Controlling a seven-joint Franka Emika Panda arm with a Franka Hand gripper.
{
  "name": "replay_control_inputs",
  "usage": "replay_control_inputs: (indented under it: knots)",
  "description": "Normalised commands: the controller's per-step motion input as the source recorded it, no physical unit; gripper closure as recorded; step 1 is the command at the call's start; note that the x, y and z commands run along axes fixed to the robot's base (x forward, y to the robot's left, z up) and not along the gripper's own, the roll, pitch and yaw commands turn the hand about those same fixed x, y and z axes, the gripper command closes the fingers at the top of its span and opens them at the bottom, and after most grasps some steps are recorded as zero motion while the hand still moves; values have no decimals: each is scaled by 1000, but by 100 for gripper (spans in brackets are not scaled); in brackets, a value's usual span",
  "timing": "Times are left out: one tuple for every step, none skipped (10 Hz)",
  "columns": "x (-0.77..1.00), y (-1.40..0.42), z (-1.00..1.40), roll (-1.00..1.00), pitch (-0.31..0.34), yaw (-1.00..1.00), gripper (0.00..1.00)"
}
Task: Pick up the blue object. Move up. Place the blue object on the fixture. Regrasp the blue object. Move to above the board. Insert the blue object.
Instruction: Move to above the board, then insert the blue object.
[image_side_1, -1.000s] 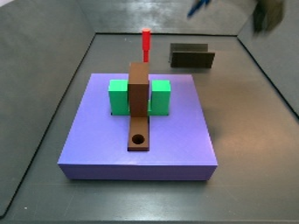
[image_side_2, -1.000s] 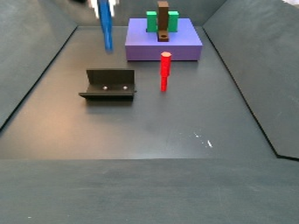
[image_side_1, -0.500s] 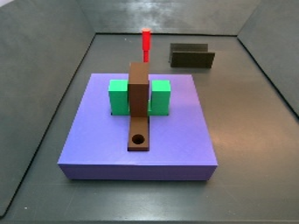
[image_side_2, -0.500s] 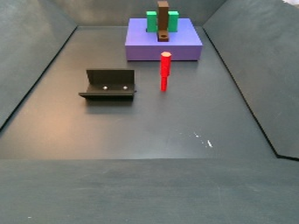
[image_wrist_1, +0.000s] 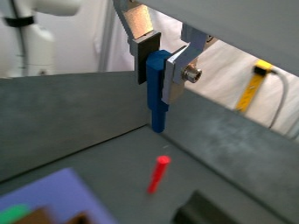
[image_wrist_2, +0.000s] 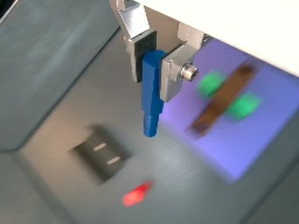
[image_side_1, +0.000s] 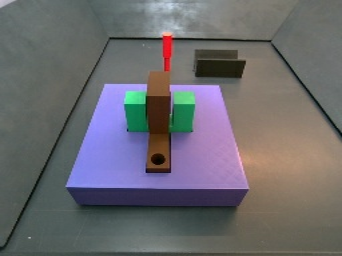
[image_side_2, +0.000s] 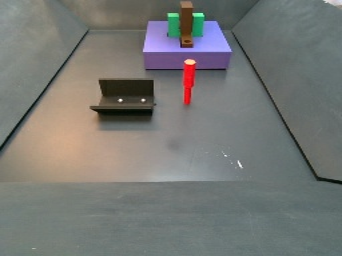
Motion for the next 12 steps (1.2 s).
replay_control_inputs:
  knots:
    - [-464, -534, 75, -1000, -159, 7, 100]
    - [-216, -201, 16, -1000, -151, 4, 100]
    - [-106, -72, 17, -1000, -132, -18, 100]
    - [-97, -61, 20, -1000, -143, -25, 100]
    - [-83, -29, -3, -776, -133, -22, 100]
    - [-63, -3, -3, -556, -104, -18, 100]
    - [-43, 3, 1, -319, -65, -15, 100]
    - [-29, 7, -6, -201, -40, -10, 100]
    - [9, -20, -163, -453, 0, 0, 100]
    - [0, -157, -34, -500, 0, 0, 100]
    - [20, -271, -29, -499, 0, 0, 100]
    - [17, -300, -23, -500, 0, 0, 100]
